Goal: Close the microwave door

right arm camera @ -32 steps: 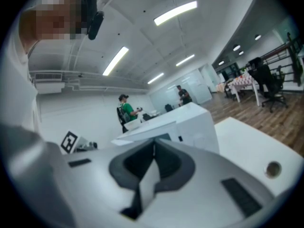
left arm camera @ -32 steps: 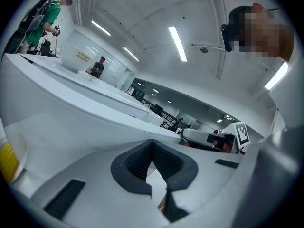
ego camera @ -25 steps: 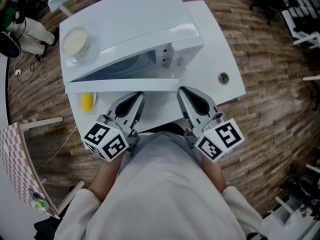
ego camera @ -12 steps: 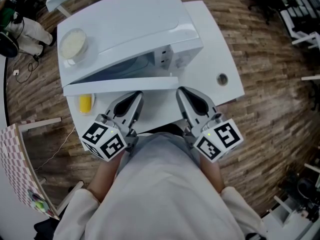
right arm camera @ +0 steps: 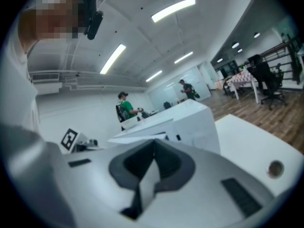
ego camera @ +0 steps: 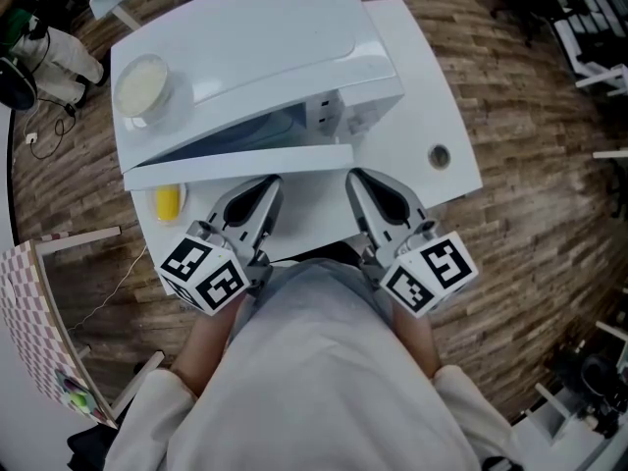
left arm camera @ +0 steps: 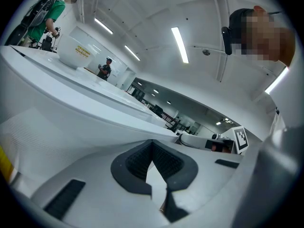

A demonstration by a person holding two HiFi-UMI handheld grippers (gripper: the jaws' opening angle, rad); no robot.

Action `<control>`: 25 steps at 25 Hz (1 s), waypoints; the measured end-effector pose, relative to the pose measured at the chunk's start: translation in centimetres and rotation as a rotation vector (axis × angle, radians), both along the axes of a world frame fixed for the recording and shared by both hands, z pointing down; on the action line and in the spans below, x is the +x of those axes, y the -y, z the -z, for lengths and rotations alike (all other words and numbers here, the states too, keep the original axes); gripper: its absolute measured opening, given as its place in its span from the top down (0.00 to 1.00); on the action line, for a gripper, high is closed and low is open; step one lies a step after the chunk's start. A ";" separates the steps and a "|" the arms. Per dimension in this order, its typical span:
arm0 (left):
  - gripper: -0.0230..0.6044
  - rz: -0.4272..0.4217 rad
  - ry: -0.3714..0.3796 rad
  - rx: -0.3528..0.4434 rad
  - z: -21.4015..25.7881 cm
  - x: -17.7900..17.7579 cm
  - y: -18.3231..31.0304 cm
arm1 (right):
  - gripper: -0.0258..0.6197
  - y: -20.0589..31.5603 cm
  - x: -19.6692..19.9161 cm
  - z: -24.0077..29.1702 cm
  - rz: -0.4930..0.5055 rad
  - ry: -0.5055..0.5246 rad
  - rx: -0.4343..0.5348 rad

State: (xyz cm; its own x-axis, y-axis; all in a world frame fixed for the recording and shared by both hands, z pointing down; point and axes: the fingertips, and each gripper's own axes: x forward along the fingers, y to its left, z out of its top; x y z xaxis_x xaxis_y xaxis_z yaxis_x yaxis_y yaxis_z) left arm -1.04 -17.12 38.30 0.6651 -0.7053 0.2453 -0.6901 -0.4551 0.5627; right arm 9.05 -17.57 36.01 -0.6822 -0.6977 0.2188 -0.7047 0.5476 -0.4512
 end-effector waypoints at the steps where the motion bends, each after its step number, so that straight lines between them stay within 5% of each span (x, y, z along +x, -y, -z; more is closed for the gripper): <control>1: 0.94 0.000 0.000 0.000 0.1 0.0 0.1 | 0.92 0.1 0.0 0.0 0.000 0.000 -0.002; 25: 0.94 0.016 -0.006 -0.015 0.0 -0.4 1.3 | 0.92 2.3 -0.2 -0.5 0.035 -0.025 -0.009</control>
State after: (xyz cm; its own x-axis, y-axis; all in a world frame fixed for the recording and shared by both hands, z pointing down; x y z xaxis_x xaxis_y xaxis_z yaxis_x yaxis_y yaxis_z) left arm -1.45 -18.40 38.28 0.6549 -0.7125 0.2519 -0.6941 -0.4353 0.5733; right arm 8.80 -19.84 36.55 -0.7003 -0.6716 0.2420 -0.6963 0.5679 -0.4388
